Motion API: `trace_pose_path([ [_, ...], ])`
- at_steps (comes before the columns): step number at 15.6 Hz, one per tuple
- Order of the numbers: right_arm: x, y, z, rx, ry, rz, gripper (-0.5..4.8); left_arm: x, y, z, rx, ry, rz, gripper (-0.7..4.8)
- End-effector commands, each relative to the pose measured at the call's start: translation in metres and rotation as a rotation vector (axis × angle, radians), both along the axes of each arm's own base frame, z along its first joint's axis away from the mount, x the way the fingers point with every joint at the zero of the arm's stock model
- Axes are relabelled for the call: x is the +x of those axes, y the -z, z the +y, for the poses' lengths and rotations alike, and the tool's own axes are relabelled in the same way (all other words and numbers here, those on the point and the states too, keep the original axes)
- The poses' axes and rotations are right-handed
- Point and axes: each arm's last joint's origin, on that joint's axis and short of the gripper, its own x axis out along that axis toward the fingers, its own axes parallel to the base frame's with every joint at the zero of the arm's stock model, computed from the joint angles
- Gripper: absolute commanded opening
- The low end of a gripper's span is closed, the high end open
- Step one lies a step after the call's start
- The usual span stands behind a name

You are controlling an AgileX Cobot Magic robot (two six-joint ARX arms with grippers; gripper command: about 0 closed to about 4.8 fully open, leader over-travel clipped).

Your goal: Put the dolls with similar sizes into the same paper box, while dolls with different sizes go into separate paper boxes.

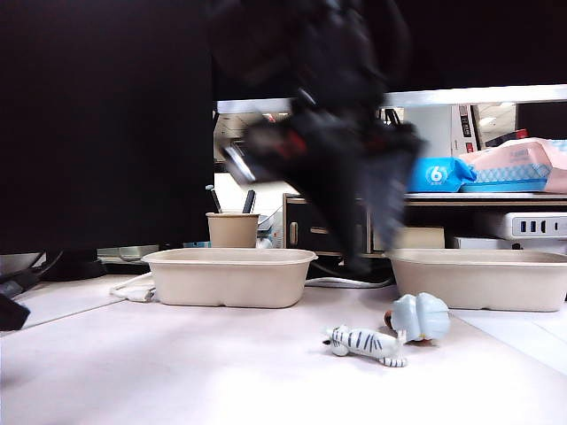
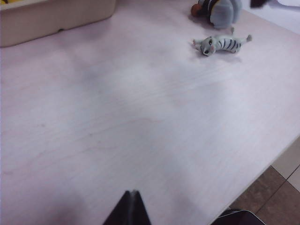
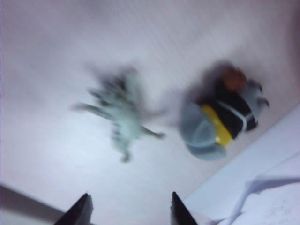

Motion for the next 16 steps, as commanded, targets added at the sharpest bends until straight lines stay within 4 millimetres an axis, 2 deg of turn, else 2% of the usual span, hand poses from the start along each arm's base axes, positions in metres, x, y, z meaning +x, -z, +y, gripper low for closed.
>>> trace_pose_path([
  [1, -0.003, 0.003, -0.002, 0.03, -0.017, -0.02, 2.21, 0.0, -0.001, -0.001, -0.007, 0.004, -0.008, -0.05],
  [12, 0.002, 0.026, 0.004, 0.107, -0.114, -0.014, 2.2, 0.0, -0.001, -0.001, -0.009, 0.004, -0.01, -0.05],
  [16, 0.005, 0.035, 0.005, 0.087, -0.112, 0.002, 2.2, 0.0, -0.001, -0.001, -0.009, 0.005, -0.01, -0.05],
])
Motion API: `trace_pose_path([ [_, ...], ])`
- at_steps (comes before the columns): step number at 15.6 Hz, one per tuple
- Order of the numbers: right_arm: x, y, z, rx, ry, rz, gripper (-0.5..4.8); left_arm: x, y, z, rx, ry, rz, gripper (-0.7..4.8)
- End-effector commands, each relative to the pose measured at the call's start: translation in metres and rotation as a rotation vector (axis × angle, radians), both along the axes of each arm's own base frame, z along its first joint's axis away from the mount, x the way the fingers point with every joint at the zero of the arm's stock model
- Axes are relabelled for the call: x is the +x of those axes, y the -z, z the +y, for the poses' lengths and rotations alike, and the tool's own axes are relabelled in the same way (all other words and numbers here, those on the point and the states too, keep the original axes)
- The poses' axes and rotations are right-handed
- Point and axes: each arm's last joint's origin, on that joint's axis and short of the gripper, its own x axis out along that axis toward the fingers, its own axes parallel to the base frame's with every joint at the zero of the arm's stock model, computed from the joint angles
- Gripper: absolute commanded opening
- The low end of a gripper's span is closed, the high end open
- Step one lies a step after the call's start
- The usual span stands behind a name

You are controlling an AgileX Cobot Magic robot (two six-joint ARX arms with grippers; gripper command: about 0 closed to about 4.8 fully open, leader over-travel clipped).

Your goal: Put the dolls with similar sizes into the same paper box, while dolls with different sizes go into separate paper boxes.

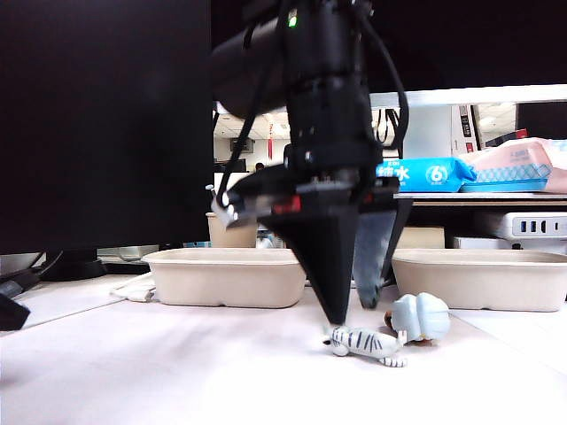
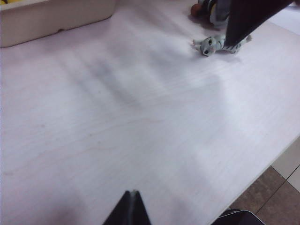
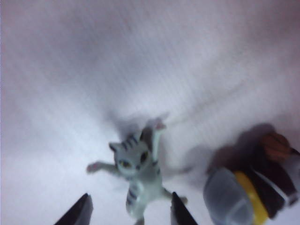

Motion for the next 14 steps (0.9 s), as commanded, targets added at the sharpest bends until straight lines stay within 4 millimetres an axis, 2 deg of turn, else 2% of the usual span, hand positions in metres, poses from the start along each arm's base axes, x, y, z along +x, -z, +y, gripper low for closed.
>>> trace_pose_path([
  [1, 0.003, 0.003, -0.001, -0.005, 0.004, 0.004, 2.2, 0.0, -0.001, -0.001, -0.008, 0.006, -0.01, -0.05],
  [7, 0.013, 0.011, -0.009, -0.011, 0.04, 0.037, 2.2, -0.005, -0.001, -0.006, -0.008, 0.067, -0.01, -0.05],
  [11, 0.013, 0.014, -0.007, 0.023, 0.042, 0.073, 1.99, -0.005, -0.001, -0.006, -0.008, 0.067, -0.01, -0.05],
  [14, 0.015, 0.024, -0.005, 0.01, 0.045, 0.086, 1.99, -0.005, -0.001, -0.006, -0.008, 0.067, -0.01, -0.05],
])
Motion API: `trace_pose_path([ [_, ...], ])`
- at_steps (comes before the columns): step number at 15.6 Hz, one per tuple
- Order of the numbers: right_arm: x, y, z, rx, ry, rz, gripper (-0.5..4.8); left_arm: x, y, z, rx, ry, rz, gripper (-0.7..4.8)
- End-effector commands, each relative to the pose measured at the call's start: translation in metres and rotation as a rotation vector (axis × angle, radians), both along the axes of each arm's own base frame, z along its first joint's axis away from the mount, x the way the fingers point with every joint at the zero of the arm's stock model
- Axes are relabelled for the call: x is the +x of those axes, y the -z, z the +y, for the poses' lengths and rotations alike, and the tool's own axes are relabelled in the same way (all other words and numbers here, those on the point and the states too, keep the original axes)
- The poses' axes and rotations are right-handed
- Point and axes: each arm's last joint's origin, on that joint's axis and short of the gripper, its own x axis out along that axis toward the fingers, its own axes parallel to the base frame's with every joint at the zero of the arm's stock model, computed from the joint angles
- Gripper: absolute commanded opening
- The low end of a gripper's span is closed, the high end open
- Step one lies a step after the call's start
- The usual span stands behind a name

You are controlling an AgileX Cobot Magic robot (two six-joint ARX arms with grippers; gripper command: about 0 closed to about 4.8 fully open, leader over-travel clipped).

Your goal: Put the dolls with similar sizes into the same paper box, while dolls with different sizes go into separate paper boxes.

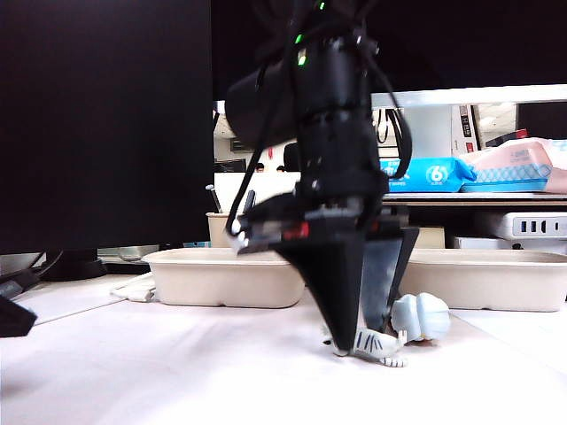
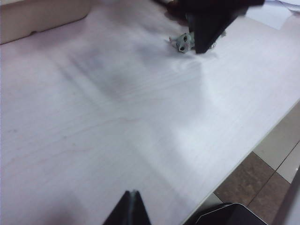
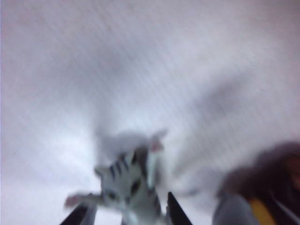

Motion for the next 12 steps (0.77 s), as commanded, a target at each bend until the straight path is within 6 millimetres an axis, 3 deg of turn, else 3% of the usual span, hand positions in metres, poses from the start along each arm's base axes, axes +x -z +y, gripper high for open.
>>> trace_pose_path([
  [1, 0.001, 0.008, 0.002, -0.01, -0.001, 0.009, 1.98, 0.0, -0.001, -0.001, -0.008, 0.003, -0.009, -0.05],
  [5, 0.002, 0.009, 0.002, -0.008, -0.001, 0.008, 0.43, 0.0, -0.001, 0.0, -0.009, 0.003, -0.011, -0.05],
  [9, 0.005, 0.0, 0.0, 0.012, 0.029, -0.024, 0.42, -0.001, -0.005, 0.0, -0.035, 0.005, -0.038, -0.05],
  [12, 0.02, -0.027, -0.013, 0.064, 0.09, -0.077, 0.43, -0.003, -0.012, 0.002, -0.091, 0.005, -0.095, -0.05],
])
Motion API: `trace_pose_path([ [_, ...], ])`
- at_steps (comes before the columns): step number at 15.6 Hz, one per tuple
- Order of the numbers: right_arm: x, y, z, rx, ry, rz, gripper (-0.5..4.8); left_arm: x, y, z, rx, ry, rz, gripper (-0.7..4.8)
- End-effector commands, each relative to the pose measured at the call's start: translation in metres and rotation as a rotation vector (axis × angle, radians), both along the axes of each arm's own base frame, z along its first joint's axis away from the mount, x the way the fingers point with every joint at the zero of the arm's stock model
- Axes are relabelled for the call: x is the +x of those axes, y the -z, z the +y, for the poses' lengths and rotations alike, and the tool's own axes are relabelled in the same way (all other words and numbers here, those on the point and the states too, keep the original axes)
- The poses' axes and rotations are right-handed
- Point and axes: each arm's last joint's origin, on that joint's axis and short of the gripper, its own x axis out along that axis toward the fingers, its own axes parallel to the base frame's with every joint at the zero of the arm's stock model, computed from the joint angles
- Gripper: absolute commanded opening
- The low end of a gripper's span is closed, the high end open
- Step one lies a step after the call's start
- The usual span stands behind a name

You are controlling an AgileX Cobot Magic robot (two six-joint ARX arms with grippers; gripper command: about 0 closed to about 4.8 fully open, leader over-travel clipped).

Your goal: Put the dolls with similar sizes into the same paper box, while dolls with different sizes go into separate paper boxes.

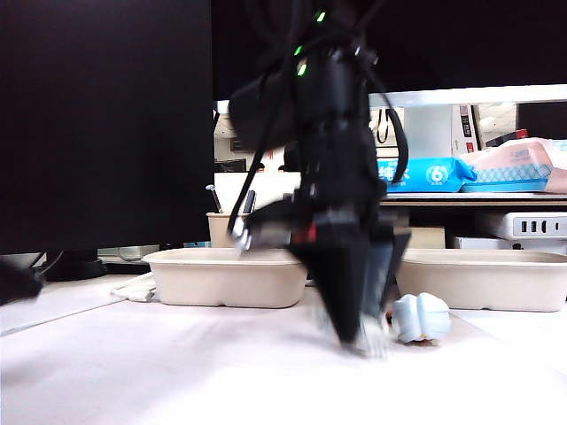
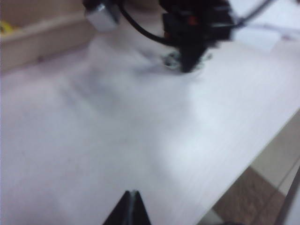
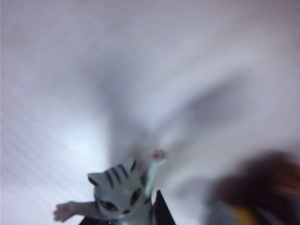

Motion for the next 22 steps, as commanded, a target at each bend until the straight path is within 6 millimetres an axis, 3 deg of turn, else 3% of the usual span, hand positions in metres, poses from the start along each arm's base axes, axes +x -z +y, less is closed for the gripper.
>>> trace_pose_path([
  [1, 0.016, -0.034, -0.015, 0.061, 0.069, -0.073, 0.43, -0.001, -0.006, 0.001, -0.05, 0.0, -0.053, -0.05],
  [4, 0.04, -0.068, -0.045, 0.103, 0.168, -0.191, 0.42, -0.005, -0.017, 0.005, -0.137, 0.0, -0.143, -0.05],
  [8, 0.073, -0.074, -0.095, 0.082, 0.321, -0.251, 0.43, -0.008, -0.023, 0.007, -0.191, 0.0, -0.2, -0.05],
  [11, 0.088, -0.074, -0.121, 0.089, 0.401, -0.279, 0.45, -0.008, -0.023, 0.007, -0.188, 0.0, -0.197, -0.05],
  [12, 0.092, -0.075, -0.13, 0.092, 0.426, -0.292, 0.67, -0.008, -0.023, 0.007, -0.188, 0.0, -0.197, -0.05],
  [13, 0.097, -0.075, -0.138, 0.098, 0.443, -0.309, 1.35, -0.008, -0.023, 0.007, -0.188, 0.0, -0.197, -0.05],
  [14, 0.101, -0.075, -0.147, 0.1, 0.469, -0.32, 1.64, -0.008, -0.023, 0.007, -0.188, 0.0, -0.197, -0.05],
  [17, 0.098, -0.076, -0.148, 0.1, 0.469, -0.291, 1.64, -0.006, -0.02, 0.006, -0.161, -0.002, -0.168, -0.05],
  [19, 0.088, -0.075, -0.134, 0.181, 0.456, -0.169, 1.64, -0.001, -0.006, 0.001, -0.048, -0.002, -0.051, -0.05],
  [22, 0.065, -0.073, -0.104, 0.14, 0.41, -0.059, 1.82, 0.003, 0.012, -0.002, 0.09, -0.006, 0.109, -0.05],
])
